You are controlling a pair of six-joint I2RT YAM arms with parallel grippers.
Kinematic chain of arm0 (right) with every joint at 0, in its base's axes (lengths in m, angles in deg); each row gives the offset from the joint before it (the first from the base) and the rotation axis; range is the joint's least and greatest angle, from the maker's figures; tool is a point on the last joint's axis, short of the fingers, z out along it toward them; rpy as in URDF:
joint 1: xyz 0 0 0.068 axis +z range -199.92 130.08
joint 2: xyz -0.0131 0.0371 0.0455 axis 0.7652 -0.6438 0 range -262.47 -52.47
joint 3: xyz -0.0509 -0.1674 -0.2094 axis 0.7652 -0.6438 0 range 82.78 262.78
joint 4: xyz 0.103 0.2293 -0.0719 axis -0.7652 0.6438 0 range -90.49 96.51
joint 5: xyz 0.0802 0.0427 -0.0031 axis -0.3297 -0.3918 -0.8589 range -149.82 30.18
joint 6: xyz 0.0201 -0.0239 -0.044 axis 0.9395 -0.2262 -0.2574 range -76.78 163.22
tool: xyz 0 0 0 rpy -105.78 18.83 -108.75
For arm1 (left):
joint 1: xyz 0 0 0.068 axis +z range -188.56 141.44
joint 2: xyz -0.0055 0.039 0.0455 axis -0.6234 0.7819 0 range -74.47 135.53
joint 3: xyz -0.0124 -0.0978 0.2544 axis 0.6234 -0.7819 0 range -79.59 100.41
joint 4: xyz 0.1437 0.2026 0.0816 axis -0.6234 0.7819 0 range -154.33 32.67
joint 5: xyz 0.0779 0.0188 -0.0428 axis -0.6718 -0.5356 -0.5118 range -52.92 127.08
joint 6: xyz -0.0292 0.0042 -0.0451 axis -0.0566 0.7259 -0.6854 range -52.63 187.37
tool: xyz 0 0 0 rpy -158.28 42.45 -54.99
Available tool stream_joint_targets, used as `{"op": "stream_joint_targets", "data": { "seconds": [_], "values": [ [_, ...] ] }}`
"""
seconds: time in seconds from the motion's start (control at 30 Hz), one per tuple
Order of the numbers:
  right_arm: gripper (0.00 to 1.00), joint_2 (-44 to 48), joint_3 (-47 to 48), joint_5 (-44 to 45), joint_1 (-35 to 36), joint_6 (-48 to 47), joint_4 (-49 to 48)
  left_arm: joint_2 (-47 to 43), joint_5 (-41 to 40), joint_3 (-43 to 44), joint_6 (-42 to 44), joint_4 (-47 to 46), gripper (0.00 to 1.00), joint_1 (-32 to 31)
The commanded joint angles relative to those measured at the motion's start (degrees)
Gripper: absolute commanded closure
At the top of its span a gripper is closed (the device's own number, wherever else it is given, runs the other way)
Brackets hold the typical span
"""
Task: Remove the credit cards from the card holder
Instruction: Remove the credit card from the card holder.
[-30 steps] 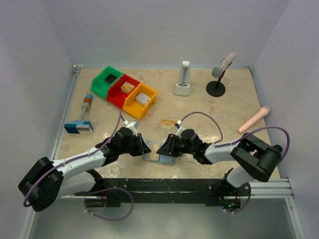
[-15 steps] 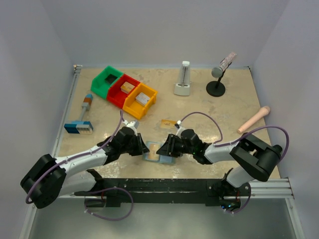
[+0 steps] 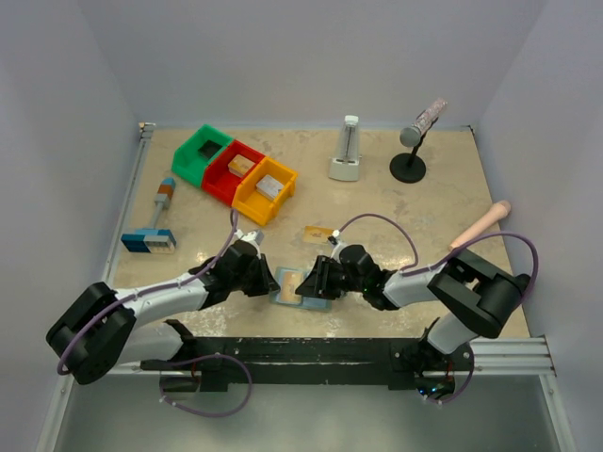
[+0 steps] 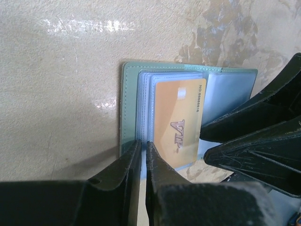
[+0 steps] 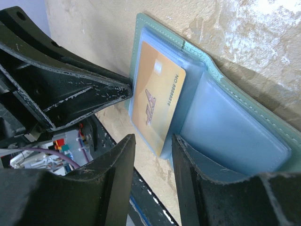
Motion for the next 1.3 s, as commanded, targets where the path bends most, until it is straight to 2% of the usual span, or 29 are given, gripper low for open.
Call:
{"op": "stream_joint_targets", "data": {
  "seconds": [0.0,0.8,1.1,1.27],
  "values": [
    [0.58,-0.66,1.76,-0.89,0.38,0.38,-1.85,1.03,-0.20,-0.11,1.28,-2.86,0.87,0.19],
    [0.58,-0.39,-0.18,-0.98,0.29,1.43,-8.78,4.11,1.64,-2.05,0.57,-6.38,0.91,0.19],
    [0.58,-4.43,-0.79,-3.62,0.21,3.63,-17.83,6.31,6.21,-3.27,-0.48,-11.47,0.92,0.19],
    [0.58,-4.44,-0.53,-3.62,0.21,3.46,-17.14,6.49,8.58,-3.98,-1.27,-14.90,0.92,0.19]
  ]
}}
